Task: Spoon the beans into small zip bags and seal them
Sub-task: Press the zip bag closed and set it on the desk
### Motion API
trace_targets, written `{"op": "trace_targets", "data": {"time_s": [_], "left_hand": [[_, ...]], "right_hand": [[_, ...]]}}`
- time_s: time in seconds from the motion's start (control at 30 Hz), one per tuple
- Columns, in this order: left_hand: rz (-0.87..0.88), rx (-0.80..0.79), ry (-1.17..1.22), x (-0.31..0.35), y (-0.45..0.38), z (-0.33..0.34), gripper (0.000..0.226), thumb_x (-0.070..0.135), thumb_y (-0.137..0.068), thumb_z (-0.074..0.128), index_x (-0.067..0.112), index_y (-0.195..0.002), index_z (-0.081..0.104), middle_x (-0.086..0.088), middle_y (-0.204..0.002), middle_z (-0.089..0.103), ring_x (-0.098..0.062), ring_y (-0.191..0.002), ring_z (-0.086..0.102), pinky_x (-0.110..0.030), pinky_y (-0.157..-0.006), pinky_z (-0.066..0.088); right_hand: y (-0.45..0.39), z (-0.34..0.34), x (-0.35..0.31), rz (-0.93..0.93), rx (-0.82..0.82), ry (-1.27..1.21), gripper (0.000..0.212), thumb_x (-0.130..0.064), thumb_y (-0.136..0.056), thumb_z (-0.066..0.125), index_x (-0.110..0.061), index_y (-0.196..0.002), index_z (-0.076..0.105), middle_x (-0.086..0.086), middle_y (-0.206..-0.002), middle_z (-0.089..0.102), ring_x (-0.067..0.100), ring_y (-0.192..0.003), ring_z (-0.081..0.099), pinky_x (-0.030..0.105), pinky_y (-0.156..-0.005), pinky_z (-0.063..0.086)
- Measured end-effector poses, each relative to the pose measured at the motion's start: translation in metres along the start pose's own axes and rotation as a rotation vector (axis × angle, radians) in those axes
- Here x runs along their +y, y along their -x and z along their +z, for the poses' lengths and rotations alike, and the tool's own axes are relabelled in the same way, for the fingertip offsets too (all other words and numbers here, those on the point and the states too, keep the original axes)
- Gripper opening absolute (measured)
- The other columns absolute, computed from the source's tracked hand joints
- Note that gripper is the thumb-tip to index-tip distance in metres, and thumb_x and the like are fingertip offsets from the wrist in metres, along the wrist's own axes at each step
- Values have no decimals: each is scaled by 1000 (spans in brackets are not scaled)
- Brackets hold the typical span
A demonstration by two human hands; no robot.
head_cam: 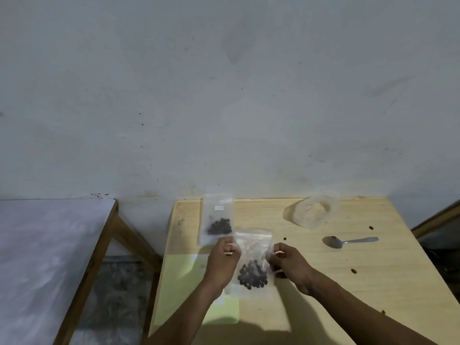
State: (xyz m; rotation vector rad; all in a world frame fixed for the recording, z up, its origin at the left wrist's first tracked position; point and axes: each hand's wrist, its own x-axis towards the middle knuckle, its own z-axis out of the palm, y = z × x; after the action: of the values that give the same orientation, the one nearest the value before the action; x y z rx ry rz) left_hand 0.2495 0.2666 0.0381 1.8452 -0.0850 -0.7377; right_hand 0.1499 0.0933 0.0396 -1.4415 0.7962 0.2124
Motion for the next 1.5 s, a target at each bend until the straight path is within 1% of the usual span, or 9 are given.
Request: {"op": "trace_targets", "data": {"time_s": [0.13,0.3,0.37,0.7,0.93,1.03,1.2,1.33,1.5], "left_hand": [[92,72,10,8,4,-33,30,16,-96,60,33,-120,52,7,-108,64,-7,-94,64,-11,-57,48],[133,238,14,4,8,-81,32,12,-93,63,28,-120,56,-2,-101,70,-17,-86,70,-36,-67,60],[135,297,42,3,13,-98,29,9,-94,60,28,-115,56,-1,-100,68,-14,-85,67,-24,-62,56],[99,539,161,-13,44,-170,29,7,-91,64,21,-113,52,1,-96,66,-2,-70,65,-18,-57,53],[99,572,189,-18,56,-185,34,9,-91,66,18,-120,52,4,-100,67,-3,-76,67,-23,-60,57],[105,567,182,-15,55,-183,33,10,-90,66,20,-119,53,-5,-106,67,-12,-80,69,-37,-70,61],[130,542,166,-4,46,-174,28,12,-91,66,23,-114,53,0,-96,69,6,-65,67,-13,-52,52],[135,451,236,10,36,-162,30,10,-91,65,28,-113,55,-6,-97,72,-17,-81,72,-44,-79,60],[235,373,199,41,25,-133,28,5,-93,60,27,-110,55,0,-73,70,-16,-64,62,-30,-58,50]], "right_hand": [[-15,31,-24,-71,-67,-7,18,-19,-94,65,-13,-79,55,0,-62,57,15,-57,48,26,-56,42],[-31,76,-46,-129,-145,32,27,-37,-94,62,-14,-80,59,-2,-66,58,15,-62,52,29,-61,44],[-35,93,-49,-161,-144,69,28,-35,-97,58,-13,-80,60,0,-67,59,18,-65,54,30,-62,45],[-72,150,2,-615,-223,979,25,-21,-99,46,-9,-94,67,8,-93,67,19,-80,58,29,-72,44],[-75,166,3,-572,-147,1207,11,-22,-96,47,-25,-88,54,2,-101,60,19,-89,57,32,-79,49],[-78,164,-4,-542,-188,1205,14,-19,-93,49,-23,-80,50,3,-94,61,19,-83,57,31,-74,49],[-70,145,-30,-467,-270,896,19,-16,-95,49,-25,-79,50,-1,-75,59,8,-60,47,26,-60,40],[-55,126,-68,-457,-161,492,13,-10,-96,56,-15,-86,63,-2,-78,62,12,-70,56,20,-63,44],[-27,113,-128,-510,-92,141,11,-4,-93,59,-10,-95,68,3,-71,51,16,-66,49,22,-60,43]]}}
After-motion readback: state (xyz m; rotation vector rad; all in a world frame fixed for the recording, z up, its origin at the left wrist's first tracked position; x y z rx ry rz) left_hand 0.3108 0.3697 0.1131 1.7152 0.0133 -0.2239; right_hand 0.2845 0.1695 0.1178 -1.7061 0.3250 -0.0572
